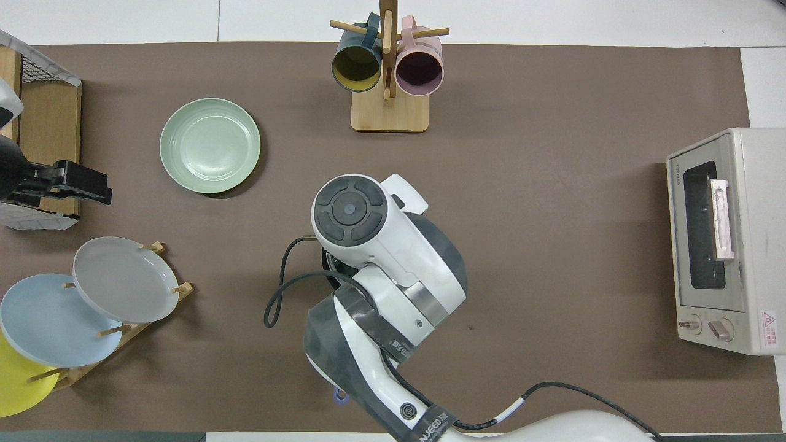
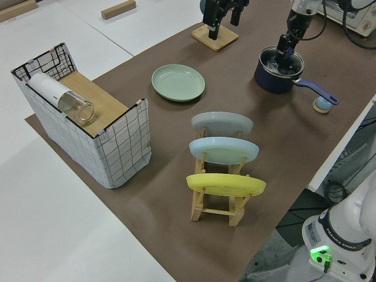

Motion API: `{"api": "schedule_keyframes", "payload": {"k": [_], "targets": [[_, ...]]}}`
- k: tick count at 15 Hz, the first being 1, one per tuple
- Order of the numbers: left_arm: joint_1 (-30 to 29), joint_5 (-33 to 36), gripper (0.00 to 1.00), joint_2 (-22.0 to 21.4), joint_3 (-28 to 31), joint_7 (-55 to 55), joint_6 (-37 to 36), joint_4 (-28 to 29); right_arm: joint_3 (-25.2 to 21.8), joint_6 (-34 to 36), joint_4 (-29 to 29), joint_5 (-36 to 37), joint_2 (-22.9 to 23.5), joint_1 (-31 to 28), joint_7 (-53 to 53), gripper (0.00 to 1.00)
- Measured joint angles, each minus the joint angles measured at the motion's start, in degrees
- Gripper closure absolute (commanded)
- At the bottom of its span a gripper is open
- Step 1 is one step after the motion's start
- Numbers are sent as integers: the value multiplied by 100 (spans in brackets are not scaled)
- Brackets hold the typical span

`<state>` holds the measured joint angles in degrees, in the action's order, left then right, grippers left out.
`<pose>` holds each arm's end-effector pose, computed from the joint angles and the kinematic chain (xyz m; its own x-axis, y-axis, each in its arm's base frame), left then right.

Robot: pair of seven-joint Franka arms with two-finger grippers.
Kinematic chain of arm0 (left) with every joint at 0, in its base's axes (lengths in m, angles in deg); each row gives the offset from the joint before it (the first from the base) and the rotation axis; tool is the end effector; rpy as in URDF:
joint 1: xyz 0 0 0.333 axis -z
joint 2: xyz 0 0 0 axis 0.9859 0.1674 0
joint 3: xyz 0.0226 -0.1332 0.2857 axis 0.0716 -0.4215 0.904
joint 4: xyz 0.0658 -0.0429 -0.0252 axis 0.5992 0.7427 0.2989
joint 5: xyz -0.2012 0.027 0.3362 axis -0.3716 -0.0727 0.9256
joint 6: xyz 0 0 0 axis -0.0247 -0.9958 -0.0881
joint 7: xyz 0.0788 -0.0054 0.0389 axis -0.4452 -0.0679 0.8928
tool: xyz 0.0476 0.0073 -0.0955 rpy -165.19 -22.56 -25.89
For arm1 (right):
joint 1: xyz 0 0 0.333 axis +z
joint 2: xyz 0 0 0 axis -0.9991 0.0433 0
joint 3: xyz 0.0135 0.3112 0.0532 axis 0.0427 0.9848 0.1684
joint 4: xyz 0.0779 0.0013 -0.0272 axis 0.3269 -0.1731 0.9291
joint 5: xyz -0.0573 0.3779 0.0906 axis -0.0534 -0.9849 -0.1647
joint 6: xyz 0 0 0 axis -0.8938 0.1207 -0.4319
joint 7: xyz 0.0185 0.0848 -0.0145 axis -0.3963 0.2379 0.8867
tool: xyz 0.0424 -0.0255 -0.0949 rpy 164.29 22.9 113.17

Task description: Transfer vermicelli from pot to plate

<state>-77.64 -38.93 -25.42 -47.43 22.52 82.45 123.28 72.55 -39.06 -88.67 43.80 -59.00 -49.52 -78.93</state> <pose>0.5452 -0.0559 0.6173 0.9963 -0.0628 -0.0579 -0.0628 -0.9980 0.0020 0.5089 0.4253 0.4286 0.9976 -0.0480 -0.0491 -0.0474 -0.9988 0.0136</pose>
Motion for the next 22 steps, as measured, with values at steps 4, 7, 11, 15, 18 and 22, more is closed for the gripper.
{"api": "schedule_keyframes", "payload": {"k": [4,7,11,15,18,22], "targets": [[0,0,0,0,0,0,0,0,-43,578,386,2,-191,-740,1208,53],[0,0,0,0,-2,0,-4,0,-59,782,379,2,-251,-1474,2448,53],[14,-3,0,-5,-58,0,-4,0,-69,507,3,3,-271,-2282,3664,53],[843,-48,0,-103,-172,1193,412,349,-75,-948,-1216,36,-467,-2799,4463,53],[1937,-137,0,-121,-238,2399,1390,1147,-75,-1696,-2115,197,-689,-2890,4547,51],[2759,-415,0,242,-247,3027,2455,1877,-75,-1795,-2463,206,-802,-3019,4594,45]]}}
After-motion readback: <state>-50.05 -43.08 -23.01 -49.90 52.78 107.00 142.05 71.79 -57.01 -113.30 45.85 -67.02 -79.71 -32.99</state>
